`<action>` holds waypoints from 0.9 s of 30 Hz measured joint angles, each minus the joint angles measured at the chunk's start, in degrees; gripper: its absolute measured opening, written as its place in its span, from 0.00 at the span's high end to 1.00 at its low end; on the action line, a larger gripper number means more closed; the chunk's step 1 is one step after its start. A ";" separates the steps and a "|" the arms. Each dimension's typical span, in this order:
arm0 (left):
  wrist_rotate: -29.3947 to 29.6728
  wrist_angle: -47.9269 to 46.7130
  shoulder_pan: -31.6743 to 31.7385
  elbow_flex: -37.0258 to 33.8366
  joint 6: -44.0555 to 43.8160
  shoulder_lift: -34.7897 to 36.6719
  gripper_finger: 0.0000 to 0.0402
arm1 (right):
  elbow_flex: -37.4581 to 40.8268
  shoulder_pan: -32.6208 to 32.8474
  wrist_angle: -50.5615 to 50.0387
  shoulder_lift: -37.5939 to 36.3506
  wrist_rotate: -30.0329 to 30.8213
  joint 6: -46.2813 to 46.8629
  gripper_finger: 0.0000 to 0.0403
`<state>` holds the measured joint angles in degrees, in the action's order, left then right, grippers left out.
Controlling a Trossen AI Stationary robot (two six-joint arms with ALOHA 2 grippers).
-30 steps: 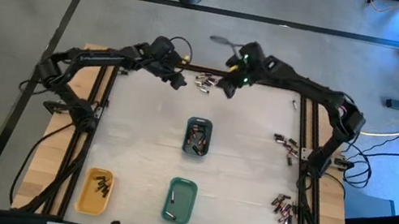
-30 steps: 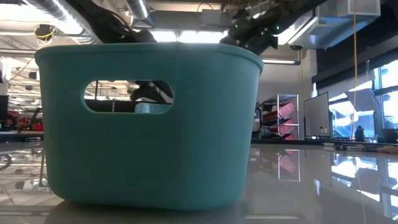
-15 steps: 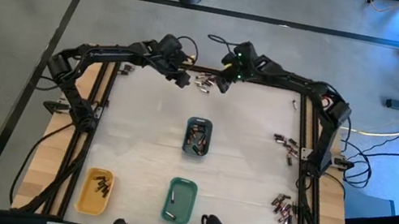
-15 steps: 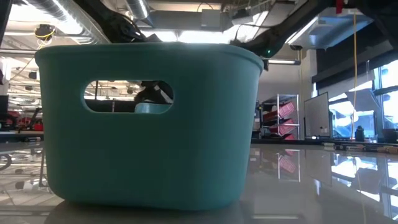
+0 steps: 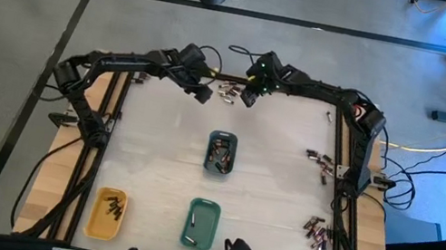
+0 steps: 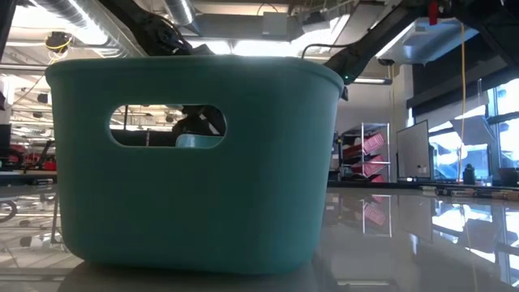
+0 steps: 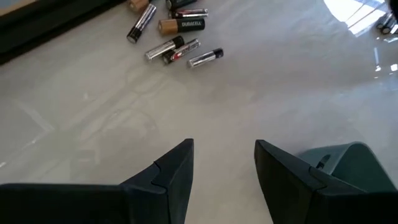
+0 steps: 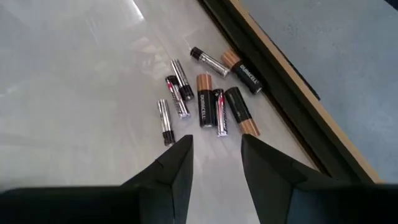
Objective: Sort batteries
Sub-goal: Put the silver battery into the green bin
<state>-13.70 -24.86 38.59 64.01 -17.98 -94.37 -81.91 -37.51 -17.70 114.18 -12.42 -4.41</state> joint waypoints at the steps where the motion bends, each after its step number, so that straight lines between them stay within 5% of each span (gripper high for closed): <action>1: 0.03 -0.02 0.00 -0.03 0.17 0.00 0.60 | 0.00 0.21 -0.10 0.40 -0.02 -0.47 0.66; 11: -0.05 -0.26 -0.50 -0.05 1.24 -0.26 0.60 | 0.02 2.45 -3.18 1.00 -1.13 -0.58 0.66; 16: -1.03 0.06 -2.50 1.37 10.96 -0.28 0.60 | 0.02 0.29 -12.24 -3.36 -1.30 -2.71 0.66; 27: -1.62 -8.90 -3.23 23.49 27.82 -17.39 0.60 | 0.02 -9.67 -19.89 -12.29 -3.69 -1.75 0.66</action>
<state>-15.32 -33.76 35.36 87.50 9.84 -111.76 -81.89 -47.18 -37.58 101.89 -16.11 -6.16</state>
